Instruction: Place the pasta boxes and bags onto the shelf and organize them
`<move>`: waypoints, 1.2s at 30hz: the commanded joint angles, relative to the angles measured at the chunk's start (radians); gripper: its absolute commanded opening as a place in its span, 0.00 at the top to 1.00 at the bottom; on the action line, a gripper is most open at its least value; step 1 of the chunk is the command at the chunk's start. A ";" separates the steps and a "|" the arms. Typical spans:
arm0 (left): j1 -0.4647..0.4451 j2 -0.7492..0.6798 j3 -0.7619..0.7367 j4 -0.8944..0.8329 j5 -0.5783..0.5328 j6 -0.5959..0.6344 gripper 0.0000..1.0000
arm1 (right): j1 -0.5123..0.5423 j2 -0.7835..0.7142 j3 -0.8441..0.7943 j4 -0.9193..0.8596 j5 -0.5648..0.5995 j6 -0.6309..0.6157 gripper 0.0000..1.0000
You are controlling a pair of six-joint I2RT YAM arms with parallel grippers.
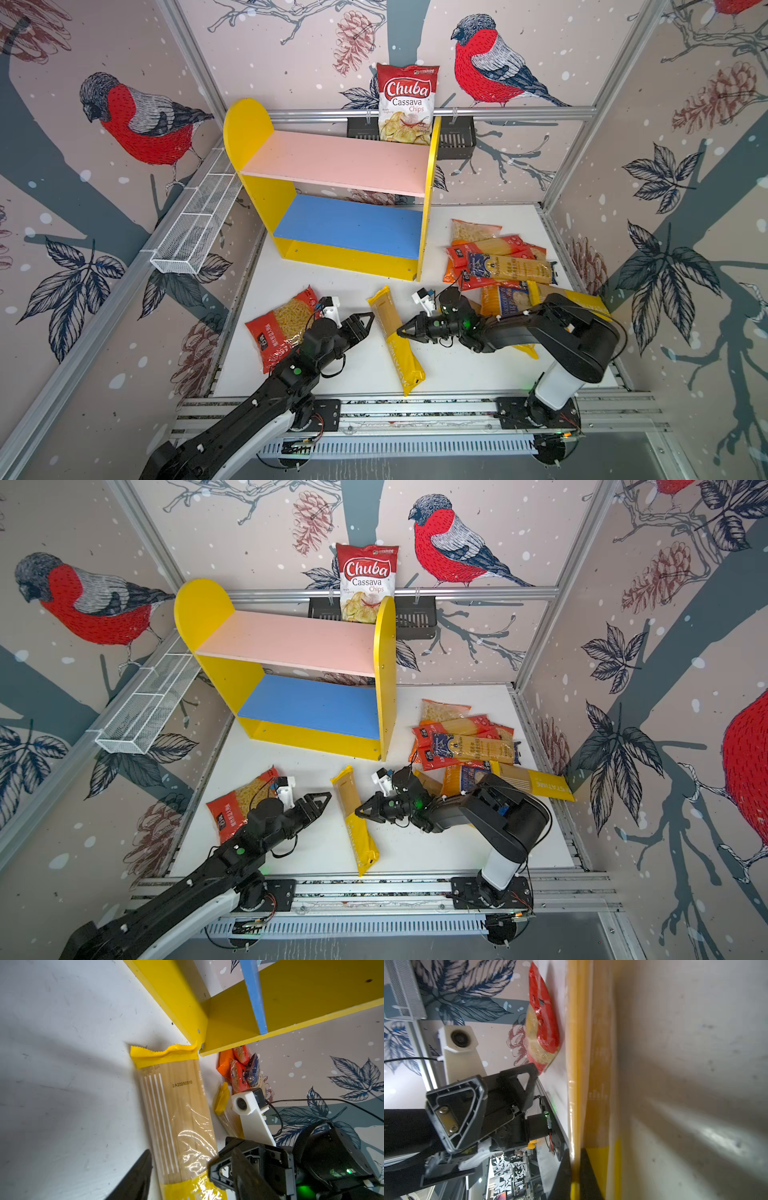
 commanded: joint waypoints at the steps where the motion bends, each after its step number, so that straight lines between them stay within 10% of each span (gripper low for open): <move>1: 0.016 -0.048 0.023 -0.040 0.031 -0.018 0.26 | 0.008 -0.080 0.015 0.100 0.024 -0.019 1.00; 9: 0.071 -0.128 0.028 0.215 0.094 -0.025 0.05 | 0.012 -0.223 0.092 0.117 0.072 -0.047 1.00; 23: 0.200 0.182 0.169 0.766 0.403 0.000 0.12 | 0.036 -0.265 0.268 0.140 0.004 -0.039 1.00; 36: 0.202 0.315 0.255 0.902 0.461 0.000 0.67 | 0.027 -0.276 0.238 0.165 0.005 -0.023 0.98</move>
